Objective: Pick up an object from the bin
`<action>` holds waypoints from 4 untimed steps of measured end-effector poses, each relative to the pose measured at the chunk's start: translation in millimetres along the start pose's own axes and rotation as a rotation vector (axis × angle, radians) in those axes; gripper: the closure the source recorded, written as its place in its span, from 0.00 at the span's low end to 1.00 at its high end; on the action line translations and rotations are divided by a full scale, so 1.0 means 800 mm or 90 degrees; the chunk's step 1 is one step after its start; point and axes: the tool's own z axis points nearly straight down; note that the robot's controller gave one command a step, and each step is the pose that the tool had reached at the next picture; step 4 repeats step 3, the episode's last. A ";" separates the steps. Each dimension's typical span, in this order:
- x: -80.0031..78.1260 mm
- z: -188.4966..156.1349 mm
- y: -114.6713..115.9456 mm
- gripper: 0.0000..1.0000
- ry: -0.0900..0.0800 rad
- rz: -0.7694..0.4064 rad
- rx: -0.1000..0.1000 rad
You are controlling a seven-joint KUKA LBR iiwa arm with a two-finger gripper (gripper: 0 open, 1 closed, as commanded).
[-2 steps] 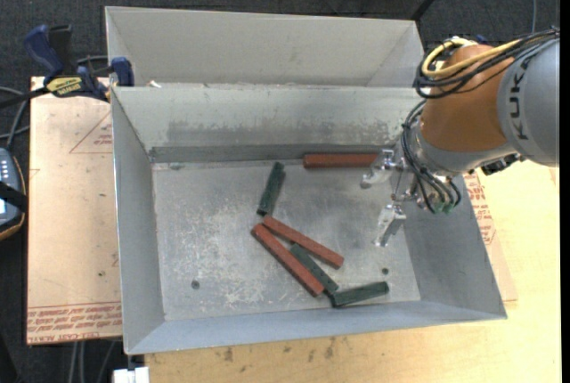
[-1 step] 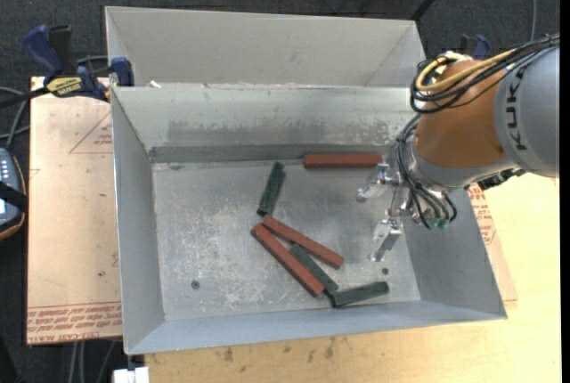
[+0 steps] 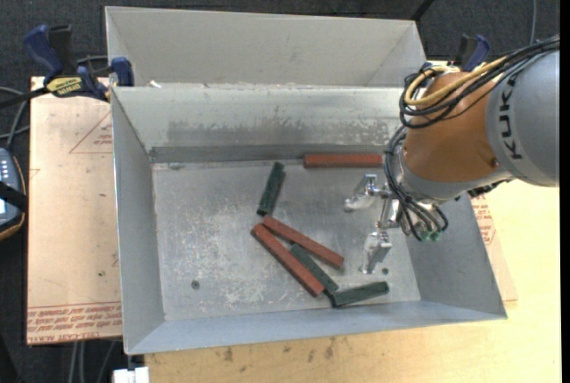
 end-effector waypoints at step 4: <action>0.006 -0.137 0.051 1.00 -0.004 0.153 0.001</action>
Offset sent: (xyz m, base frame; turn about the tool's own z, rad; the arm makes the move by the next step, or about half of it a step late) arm 0.0000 0.0000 0.0000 0.0000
